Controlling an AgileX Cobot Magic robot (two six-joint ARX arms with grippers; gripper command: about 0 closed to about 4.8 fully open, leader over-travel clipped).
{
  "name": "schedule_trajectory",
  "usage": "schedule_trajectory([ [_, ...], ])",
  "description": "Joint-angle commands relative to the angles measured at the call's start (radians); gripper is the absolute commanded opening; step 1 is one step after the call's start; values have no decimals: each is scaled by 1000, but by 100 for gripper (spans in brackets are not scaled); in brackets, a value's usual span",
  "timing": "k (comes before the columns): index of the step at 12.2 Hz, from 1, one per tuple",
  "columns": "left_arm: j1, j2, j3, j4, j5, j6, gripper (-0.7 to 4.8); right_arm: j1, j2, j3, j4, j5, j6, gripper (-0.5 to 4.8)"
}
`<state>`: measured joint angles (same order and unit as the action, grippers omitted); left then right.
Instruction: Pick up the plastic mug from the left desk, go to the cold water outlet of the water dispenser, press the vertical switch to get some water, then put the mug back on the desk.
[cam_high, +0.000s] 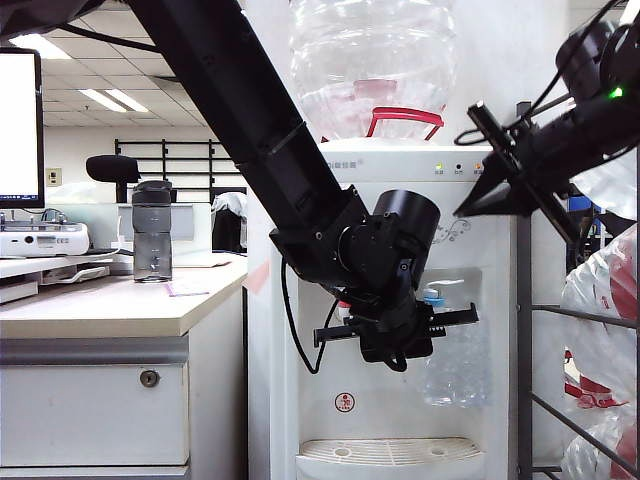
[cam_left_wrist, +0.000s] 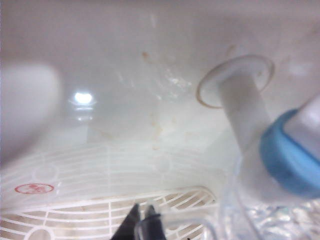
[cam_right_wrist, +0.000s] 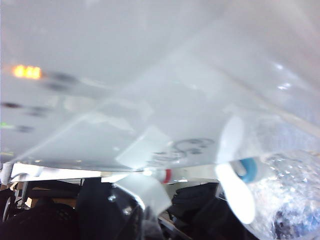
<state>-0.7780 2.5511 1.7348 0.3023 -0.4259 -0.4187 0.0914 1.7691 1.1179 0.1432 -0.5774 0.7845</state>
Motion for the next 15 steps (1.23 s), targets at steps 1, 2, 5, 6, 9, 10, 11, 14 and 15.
schedule_trajectory([
  [1,-8,-15,7,40,23,-1,-7,-4,-12,5,9,-6,-7,-5],
  [2,-8,-15,7,36,24,-2,-7,-5,-12,5,9,-7,-7,-5],
  [5,-8,-15,6,10,23,-21,-7,-5,-13,10,7,-11,-6,-5],
  [6,-8,-15,6,-5,23,-29,-7,-5,-16,10,8,-12,-7,-5],
  [9,-9,-15,1,-19,23,-31,-7,-5,-25,11,10,-13,-6,-5],
  [10,-9,-15,1,-24,23,-31,-7,-5,-25,11,10,-13,-6,-5],
  [11,-9,-15,1,-26,23,-31,-7,-5,-25,11,10,-13,-6,-5],
  [14,-13,-15,1,-32,24,-31,-7,-5,-25,11,11,-13,-6,-5],
  [15,-14,-15,1,-31,26,-30,-7,-7,-25,12,11,-13,-6,-5],
])
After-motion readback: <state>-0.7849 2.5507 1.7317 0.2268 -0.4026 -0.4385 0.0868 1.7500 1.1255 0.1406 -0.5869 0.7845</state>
